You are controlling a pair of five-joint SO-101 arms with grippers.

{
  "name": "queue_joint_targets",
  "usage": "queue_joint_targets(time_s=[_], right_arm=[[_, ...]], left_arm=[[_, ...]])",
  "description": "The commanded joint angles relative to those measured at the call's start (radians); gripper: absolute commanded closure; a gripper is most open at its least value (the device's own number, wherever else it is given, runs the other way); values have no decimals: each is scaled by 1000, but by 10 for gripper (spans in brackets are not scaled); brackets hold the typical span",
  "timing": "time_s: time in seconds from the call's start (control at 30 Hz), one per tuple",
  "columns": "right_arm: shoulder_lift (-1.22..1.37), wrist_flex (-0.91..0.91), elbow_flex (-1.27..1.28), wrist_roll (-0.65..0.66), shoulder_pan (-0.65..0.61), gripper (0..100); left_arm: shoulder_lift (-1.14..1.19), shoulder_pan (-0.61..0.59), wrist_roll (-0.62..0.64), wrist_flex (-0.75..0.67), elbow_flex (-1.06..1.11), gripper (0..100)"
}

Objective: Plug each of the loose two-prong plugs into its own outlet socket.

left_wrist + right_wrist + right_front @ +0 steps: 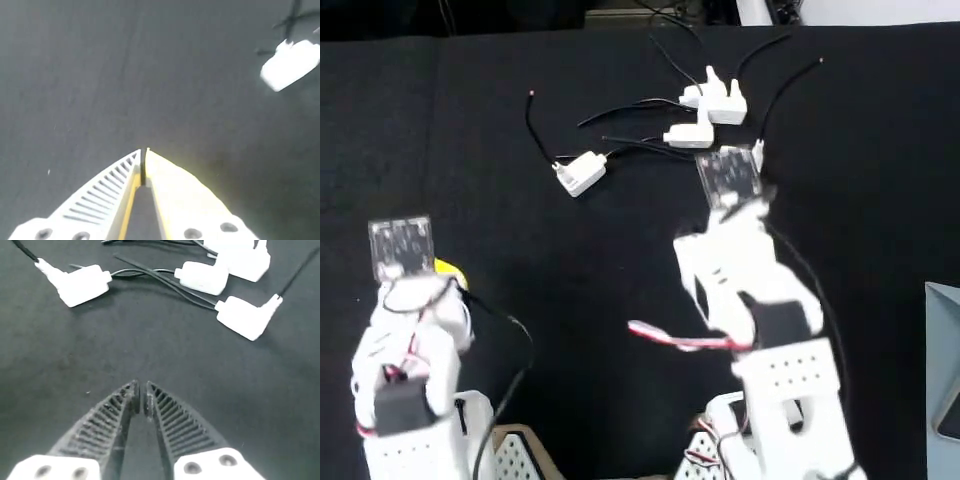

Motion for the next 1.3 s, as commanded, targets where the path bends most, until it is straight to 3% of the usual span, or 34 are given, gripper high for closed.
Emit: queue_joint_targets(time_s=[0.0,0.43,0.67,0.83,1.03,1.27], right_arm=[[-136,-61,125,-6,37,986],[-673,-57,608,-6,46,986],[-809,124,611,-58,46,984],[-788,216,613,-54,43,984],[-788,377,613,-55,44,984],[-794,381,613,-55,44,985]], left_arm=[[-167,47,5,9,62,971],[-118,54,3,-133,332,970],[-132,61,3,-230,420,970],[-135,111,3,-147,418,970],[-141,139,3,75,418,970],[-141,139,3,104,418,970]])
